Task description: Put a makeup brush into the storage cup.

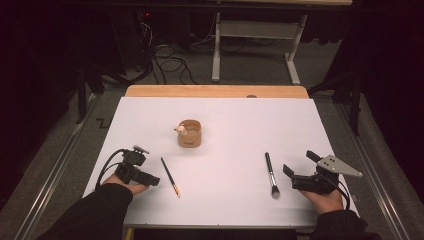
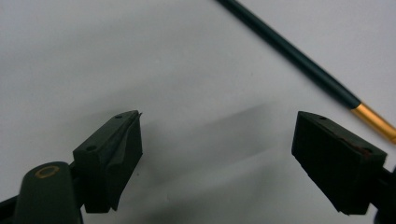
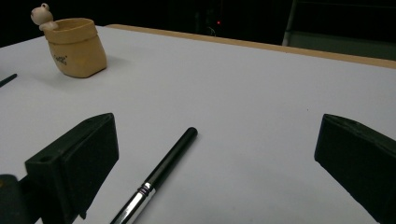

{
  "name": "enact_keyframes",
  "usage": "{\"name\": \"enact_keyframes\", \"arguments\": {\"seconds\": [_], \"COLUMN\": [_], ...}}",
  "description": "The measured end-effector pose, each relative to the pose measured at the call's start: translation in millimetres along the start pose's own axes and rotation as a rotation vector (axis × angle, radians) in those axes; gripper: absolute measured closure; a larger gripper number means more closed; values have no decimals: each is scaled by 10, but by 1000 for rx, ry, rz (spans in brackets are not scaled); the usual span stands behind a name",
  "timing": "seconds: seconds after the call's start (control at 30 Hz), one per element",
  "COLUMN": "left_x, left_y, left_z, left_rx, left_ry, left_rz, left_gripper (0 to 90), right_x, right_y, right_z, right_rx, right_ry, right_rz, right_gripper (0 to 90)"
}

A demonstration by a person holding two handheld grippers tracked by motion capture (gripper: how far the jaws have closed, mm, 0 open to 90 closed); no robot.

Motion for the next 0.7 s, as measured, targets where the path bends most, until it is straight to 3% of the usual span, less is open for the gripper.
{"name": "enact_keyframes", "arguments": {"seconds": [0.1,0.2,0.5,0.57,0.7], "left_x": [22,35,-1,-15,11], "left_y": [32,35,-44,-63,-113], "left_z": [-48,-89,-123,-111,-127], "left_rx": [23,47,60,54,46], "left_ry": [17,64,159,185,177], "left_rz": [5,29,56,37,35], "left_gripper": [174,185,190,216,226], "right_x": [0,-4,-8,-13,-7], "right_y": [3,6,2,10,31], "right_z": [-5,-4,-1,-2,-6], "right_rx": [4,4,0,0,16], "right_ry": [-5,-4,-2,-4,-2], "right_rz": [-5,-6,-4,-5,2], "right_gripper": [3,3,3,3,3]}}
Point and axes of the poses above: each handheld gripper's, and its own axes: x roughly backward along the jaws, z roughly out of its underside, y roughly to its left, the point moved 5 cm from there along -x, roughly forward along the jaws, and after that the axes turned 1 degree about -z, right-handed, at the moved point
